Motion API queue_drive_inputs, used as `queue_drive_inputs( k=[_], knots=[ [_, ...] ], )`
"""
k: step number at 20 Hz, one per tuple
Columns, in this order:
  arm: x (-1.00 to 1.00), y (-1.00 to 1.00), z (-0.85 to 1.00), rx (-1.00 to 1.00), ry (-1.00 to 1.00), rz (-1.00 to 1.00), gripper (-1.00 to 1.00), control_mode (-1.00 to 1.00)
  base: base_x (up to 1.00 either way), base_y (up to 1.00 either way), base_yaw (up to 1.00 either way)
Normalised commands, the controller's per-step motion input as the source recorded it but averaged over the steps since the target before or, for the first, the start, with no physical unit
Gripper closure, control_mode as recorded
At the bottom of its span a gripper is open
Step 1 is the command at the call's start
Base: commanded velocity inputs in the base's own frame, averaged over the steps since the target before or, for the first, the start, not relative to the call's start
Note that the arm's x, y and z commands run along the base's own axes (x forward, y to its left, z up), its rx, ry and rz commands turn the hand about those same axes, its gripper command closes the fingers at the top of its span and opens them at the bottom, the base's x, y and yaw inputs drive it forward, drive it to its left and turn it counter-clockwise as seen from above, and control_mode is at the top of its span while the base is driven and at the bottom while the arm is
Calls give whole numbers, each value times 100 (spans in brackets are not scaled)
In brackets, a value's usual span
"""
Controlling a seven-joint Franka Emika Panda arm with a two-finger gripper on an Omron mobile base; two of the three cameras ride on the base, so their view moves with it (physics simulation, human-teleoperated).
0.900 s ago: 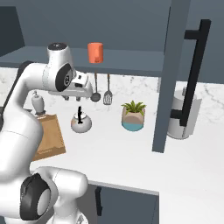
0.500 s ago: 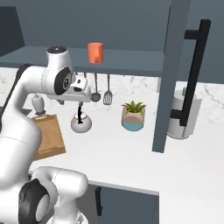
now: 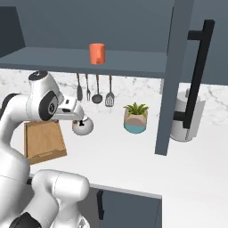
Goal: Pick the kettle from the counter and place it on the tray. Then pick the mug from the cabinet and place it on the tray. Then close the cabinet doors.
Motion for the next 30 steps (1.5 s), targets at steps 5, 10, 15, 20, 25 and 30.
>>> queue_drive_inputs(
  k=[5,10,15,20,25,30],
  knots=[
    [38,41,-18,-8,0,-13,-100,-100,0,0,0],
    [47,17,-8,0,0,-5,-100,-100,0,0,0],
    [37,12,-10,0,0,0,-100,-100,0,0,0],
    [41,2,-18,1,0,0,-100,-100,0,0,0],
    [35,-11,-28,5,0,5,-100,-100,0,0,0],
    [27,-9,-25,4,0,8,-100,-100,0,0,0]
  ],
)
